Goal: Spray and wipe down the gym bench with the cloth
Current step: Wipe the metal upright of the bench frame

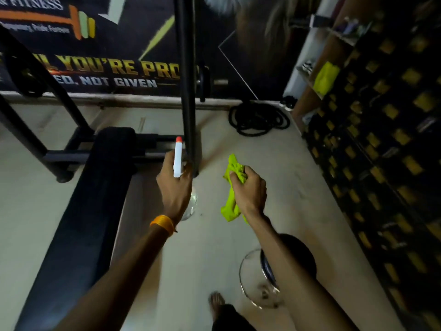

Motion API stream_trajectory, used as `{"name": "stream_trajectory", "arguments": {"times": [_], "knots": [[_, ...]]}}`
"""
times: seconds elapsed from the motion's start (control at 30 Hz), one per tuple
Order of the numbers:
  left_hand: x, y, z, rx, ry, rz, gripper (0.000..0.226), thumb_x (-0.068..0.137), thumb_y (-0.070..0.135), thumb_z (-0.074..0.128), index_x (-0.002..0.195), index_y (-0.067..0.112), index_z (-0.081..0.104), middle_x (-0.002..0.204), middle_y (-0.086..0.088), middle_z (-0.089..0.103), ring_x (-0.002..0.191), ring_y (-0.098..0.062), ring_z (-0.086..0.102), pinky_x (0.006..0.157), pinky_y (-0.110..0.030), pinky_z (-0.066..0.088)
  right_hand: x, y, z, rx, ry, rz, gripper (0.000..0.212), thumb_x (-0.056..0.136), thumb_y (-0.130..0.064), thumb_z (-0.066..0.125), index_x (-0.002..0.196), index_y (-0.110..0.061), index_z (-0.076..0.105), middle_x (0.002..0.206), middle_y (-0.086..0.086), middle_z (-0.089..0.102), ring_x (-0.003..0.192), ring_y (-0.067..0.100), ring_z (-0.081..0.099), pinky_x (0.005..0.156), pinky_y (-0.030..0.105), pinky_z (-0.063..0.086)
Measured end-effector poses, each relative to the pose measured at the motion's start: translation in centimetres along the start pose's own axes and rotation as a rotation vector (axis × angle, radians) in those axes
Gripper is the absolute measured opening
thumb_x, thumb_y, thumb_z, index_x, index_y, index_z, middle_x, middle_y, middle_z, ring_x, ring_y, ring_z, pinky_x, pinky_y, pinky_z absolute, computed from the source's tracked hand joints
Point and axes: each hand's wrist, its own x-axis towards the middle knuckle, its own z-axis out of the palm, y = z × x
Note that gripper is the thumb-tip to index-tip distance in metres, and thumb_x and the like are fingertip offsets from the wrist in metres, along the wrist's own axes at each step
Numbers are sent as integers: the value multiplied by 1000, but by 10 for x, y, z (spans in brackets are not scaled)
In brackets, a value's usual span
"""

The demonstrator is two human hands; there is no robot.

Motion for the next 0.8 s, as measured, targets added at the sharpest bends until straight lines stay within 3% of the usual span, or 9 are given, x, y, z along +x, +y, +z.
{"name": "stream_trajectory", "arguments": {"times": [0.1,0.23,0.4,0.53,0.63,0.8], "knots": [[-46,3,20,-9,-55,-35,18,91,8,66,105,19,63,78,2,60,66,2,55,61,-7,40,-19,41,-33,-15,27,47,24,87,-41,63,97,-20,66,95,4,73,96,33,65,75,41,53],[-97,-3,58,-35,-166,-73,31,93,13,68,123,18,62,87,3,62,73,1,58,69,-5,43,-22,96,-77,-33,66,116,24,88,-41,65,97,-19,67,97,6,73,98,35,63,75,41,52],[-155,-24,134,44,-251,-60,34,92,8,67,123,16,55,99,22,61,80,0,60,75,-13,48,-17,187,-126,-43,69,173,25,90,-39,66,103,-18,70,102,7,74,100,35,64,78,41,52],[-197,-51,199,69,-297,-94,38,94,10,67,121,29,48,90,31,59,79,1,60,77,-19,52,-4,268,-146,-75,39,204,26,90,-39,66,109,-22,70,105,4,74,102,32,65,78,37,49],[-224,-77,244,71,-334,-114,36,95,11,67,120,28,47,86,37,59,77,-9,60,72,-22,52,10,324,-145,-128,3,202,26,91,-39,65,111,-22,69,108,4,73,101,32,64,76,35,47],[-264,-157,312,51,-304,-197,26,98,19,65,118,26,50,76,10,59,71,-14,59,67,-27,51,28,427,-111,-179,-57,208,24,93,-37,64,110,-22,71,107,0,73,97,26,67,72,26,41]]}}
